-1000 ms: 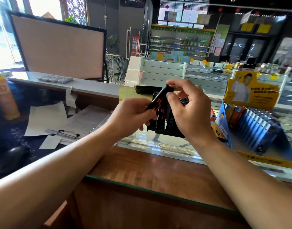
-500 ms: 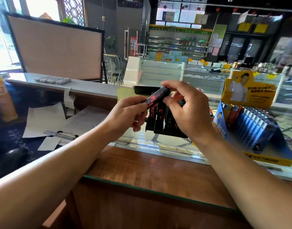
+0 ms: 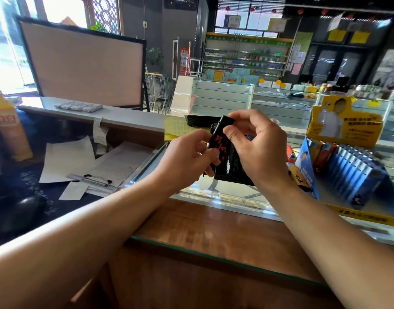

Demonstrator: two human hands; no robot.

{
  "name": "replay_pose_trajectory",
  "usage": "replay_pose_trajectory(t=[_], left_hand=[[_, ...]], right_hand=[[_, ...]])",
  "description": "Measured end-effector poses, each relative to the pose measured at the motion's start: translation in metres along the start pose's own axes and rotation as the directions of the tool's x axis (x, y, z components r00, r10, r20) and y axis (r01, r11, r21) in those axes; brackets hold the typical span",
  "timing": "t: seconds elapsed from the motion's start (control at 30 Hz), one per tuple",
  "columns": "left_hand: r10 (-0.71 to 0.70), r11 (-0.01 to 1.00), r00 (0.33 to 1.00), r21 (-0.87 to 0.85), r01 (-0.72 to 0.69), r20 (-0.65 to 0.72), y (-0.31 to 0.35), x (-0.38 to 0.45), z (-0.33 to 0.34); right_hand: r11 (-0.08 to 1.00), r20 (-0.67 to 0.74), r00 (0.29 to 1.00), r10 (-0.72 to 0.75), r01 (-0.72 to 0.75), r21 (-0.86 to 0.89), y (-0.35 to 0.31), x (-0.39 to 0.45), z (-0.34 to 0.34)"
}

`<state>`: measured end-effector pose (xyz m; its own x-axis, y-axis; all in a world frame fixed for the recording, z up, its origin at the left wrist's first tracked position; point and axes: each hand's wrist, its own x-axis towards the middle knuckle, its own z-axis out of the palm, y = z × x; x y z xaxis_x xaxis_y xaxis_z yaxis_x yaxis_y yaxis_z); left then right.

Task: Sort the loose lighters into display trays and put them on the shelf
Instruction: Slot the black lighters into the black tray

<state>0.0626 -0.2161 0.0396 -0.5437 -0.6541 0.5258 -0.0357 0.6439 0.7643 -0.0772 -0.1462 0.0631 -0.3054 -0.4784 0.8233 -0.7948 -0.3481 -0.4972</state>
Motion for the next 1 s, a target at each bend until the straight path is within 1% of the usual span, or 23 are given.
replay_pose_trajectory(t=[0.07,0.2,0.33,0.43,0.53,0.67,0.77,0.83,1.0], left_hand=[[0.0,1.0,1.0,-0.012,0.0,-0.001,-0.001,0.001,-0.002],[0.059,0.994,0.998,0.09,-0.058,-0.006,-0.002,0.0,-0.003],[0.08,0.988,0.997,0.134,-0.077,-0.017,-0.003,0.001,-0.005],[0.083,0.967,0.994,0.247,-0.063,-0.072,-0.003,0.003,-0.012],[0.098,0.909,0.988,0.414,-0.041,-0.117,-0.006,0.008,-0.025],[0.15,0.78,0.986,0.621,-0.076,-0.067,-0.01,0.007,-0.034],[0.166,0.704,0.986,0.699,-0.129,0.015,-0.012,0.005,-0.033],[0.189,0.665,0.981,0.729,-0.164,0.048,-0.013,0.005,-0.033],[0.2,0.607,0.976,0.772,-0.19,0.083,-0.016,0.004,-0.036]], right_hand=[[0.999,0.011,1.0,0.025,-0.025,0.027,-0.002,-0.001,0.002],[0.998,0.033,0.999,0.038,-0.039,0.046,-0.003,0.0,0.001],[0.999,0.056,0.998,0.027,-0.028,0.024,0.0,0.005,-0.001],[1.0,0.038,0.999,0.017,-0.016,-0.011,0.002,0.007,-0.003],[0.999,-0.016,1.0,0.002,-0.002,-0.04,0.004,0.007,-0.004],[0.991,-0.03,0.999,-0.041,0.037,-0.13,0.006,0.009,-0.003],[0.973,0.006,0.996,-0.09,0.089,-0.214,0.005,0.009,-0.001],[0.942,0.045,0.987,-0.154,0.16,-0.295,0.006,0.007,0.002],[0.805,0.141,0.95,-0.278,0.311,-0.505,0.014,0.006,0.01]])
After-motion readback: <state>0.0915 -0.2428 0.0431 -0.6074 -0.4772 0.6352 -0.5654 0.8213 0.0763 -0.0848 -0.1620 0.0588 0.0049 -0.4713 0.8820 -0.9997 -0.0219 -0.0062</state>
